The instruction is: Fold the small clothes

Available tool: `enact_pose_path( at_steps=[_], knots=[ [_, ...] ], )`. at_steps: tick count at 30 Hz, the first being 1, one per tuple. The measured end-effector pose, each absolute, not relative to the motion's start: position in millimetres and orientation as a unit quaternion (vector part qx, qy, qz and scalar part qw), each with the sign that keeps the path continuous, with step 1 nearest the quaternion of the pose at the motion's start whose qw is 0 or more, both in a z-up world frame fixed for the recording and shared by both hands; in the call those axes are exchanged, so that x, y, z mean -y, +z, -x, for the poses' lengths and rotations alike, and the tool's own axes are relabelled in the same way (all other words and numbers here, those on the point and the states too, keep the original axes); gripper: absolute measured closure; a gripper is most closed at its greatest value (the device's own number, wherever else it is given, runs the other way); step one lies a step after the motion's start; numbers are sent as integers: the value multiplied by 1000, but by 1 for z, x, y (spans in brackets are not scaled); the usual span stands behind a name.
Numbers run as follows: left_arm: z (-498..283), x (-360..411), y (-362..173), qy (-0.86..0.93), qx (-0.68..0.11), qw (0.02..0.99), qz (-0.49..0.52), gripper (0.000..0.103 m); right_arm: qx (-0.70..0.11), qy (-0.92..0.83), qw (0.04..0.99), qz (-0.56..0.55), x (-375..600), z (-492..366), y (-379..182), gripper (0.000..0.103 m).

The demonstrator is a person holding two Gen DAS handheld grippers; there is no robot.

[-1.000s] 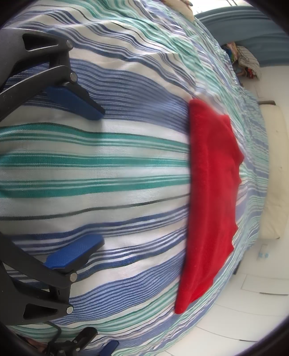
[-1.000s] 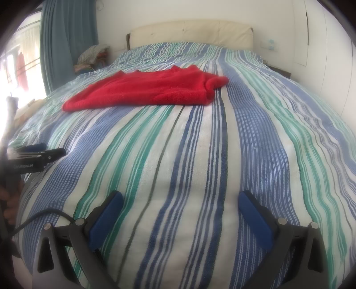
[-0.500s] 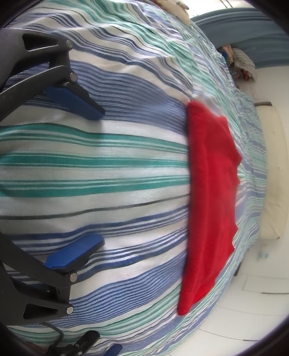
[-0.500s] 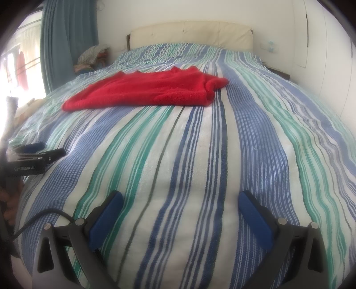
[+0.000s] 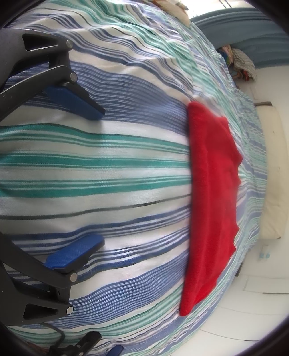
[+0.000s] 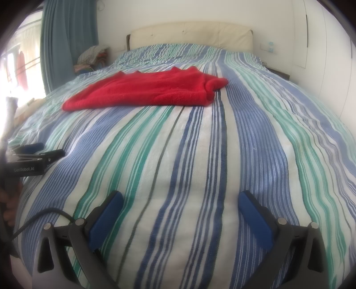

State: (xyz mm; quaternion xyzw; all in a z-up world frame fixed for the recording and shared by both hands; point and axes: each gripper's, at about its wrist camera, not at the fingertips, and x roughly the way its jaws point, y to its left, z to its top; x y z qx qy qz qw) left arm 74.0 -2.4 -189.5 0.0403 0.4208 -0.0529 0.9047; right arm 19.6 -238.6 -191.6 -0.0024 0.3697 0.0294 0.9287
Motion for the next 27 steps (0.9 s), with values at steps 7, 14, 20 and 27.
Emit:
enact_pose_path(
  at_steps=[7, 14, 20, 27],
  knots=[
    [-74, 2, -190, -52, -419, 906, -41, 1, -369, 29, 929, 3, 239, -20, -191, 1],
    [-74, 0, -190, -52, -418, 906, -42, 1, -369, 28, 929, 3, 239, -20, -191, 1],
    [-75, 2, -189, -50, -428, 901, -44, 1, -369, 29, 929, 3, 238, -19, -192, 1],
    [-87, -19, -158, -86, -492, 866, -5, 1, -374, 27, 927, 4, 238, -19, -191, 1]
  ],
)
